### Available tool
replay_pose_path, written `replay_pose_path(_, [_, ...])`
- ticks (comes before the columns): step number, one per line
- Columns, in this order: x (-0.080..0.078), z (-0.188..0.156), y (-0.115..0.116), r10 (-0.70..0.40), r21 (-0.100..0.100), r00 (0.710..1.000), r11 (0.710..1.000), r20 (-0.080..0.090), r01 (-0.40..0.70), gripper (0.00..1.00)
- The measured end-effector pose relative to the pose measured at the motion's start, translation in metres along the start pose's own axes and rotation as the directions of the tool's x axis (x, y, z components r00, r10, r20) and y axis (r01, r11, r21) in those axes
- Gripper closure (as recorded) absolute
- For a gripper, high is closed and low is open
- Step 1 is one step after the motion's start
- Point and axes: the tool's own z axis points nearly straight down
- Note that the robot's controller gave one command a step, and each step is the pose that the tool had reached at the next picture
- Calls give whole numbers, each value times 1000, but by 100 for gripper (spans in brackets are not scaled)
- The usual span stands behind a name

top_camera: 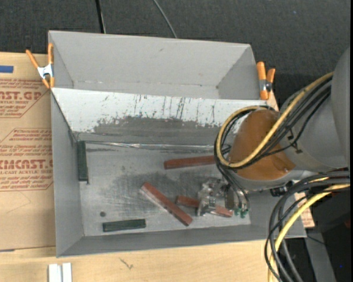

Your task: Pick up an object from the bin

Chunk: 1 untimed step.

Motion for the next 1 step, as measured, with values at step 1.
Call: replay_pose_path(1, [3,-14,0,0,2,1000,1000,-12,0,100])
